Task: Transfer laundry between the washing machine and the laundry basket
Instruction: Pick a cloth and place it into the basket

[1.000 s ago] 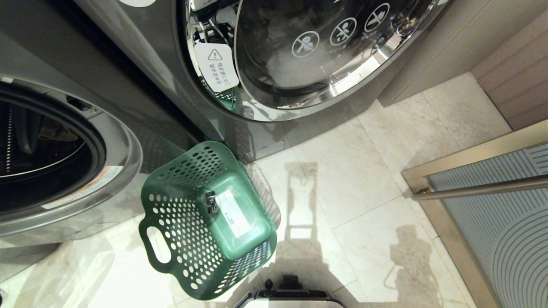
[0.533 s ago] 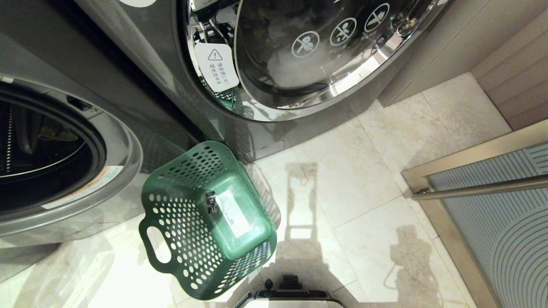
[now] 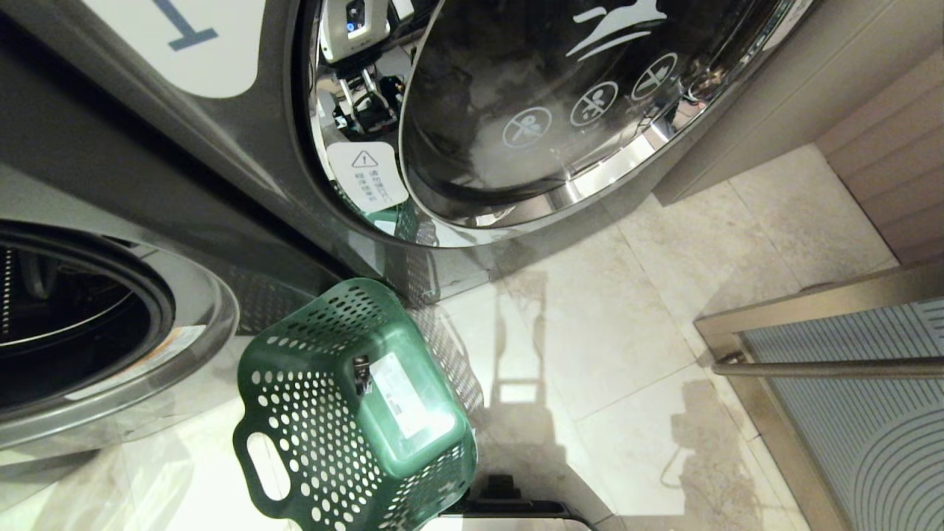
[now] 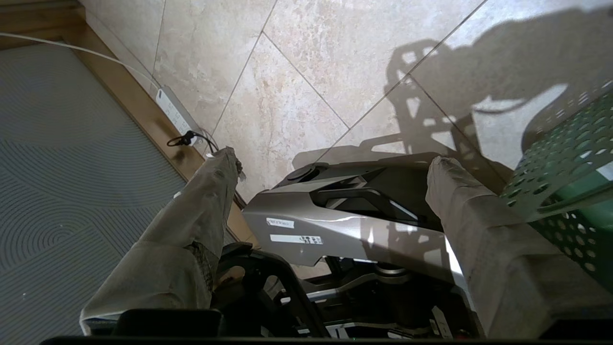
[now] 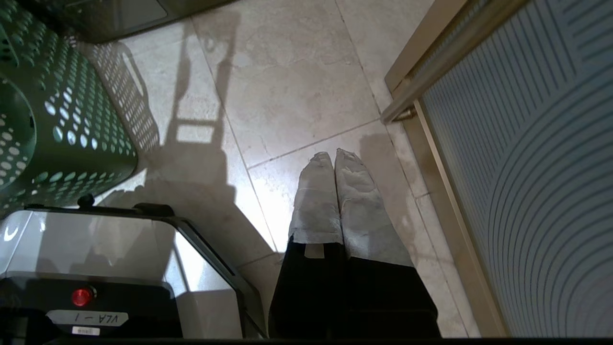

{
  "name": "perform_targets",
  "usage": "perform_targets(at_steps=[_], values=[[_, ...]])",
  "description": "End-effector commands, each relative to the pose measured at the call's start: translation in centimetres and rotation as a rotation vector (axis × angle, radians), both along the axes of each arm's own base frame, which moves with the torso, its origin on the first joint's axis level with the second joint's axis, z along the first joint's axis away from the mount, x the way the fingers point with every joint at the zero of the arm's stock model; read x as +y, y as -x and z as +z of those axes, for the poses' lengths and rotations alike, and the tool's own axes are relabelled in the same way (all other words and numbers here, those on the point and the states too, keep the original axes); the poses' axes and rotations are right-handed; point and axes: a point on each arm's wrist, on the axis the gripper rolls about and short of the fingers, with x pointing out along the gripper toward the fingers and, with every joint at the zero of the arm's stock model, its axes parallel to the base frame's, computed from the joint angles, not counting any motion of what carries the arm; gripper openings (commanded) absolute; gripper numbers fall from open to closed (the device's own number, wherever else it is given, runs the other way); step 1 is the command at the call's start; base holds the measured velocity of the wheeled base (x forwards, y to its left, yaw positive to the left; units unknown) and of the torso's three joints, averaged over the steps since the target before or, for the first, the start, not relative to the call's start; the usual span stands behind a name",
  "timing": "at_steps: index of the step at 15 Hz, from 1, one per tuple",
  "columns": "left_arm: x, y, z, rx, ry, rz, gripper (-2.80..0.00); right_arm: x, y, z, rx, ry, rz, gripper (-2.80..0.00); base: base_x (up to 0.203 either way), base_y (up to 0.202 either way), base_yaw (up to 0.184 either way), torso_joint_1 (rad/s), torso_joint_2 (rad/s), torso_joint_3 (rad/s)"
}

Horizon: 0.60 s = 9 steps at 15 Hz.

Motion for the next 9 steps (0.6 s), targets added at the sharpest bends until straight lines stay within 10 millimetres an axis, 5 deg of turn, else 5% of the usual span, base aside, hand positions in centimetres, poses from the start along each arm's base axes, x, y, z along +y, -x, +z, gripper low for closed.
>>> perform_targets(at_steps=[1, 5, 9], values=[[0.1, -0.1, -0.1, 0.002, 0.003, 0.003, 0.00, 0.0, 0.0, 0.0, 0.000, 0.001, 0.001, -2.80, 0.174, 0.000, -0.003, 0.002, 0.00, -0.001], [0.5, 0.1, 0.1, -0.008, -0.008, 0.039, 0.00, 0.0, 0.0, 0.0, 0.001, 0.000, 0.001, -2.80, 0.023, 0.000, 0.000, 0.004, 0.00, 0.000], [3.7, -1.2, 0.6, -0.027, 0.025, 0.104, 0.00, 0.0, 0.0, 0.0, 0.000, 0.000, 0.001, -2.80, 0.000, 0.000, 0.000, 0.000, 0.00, 0.000]])
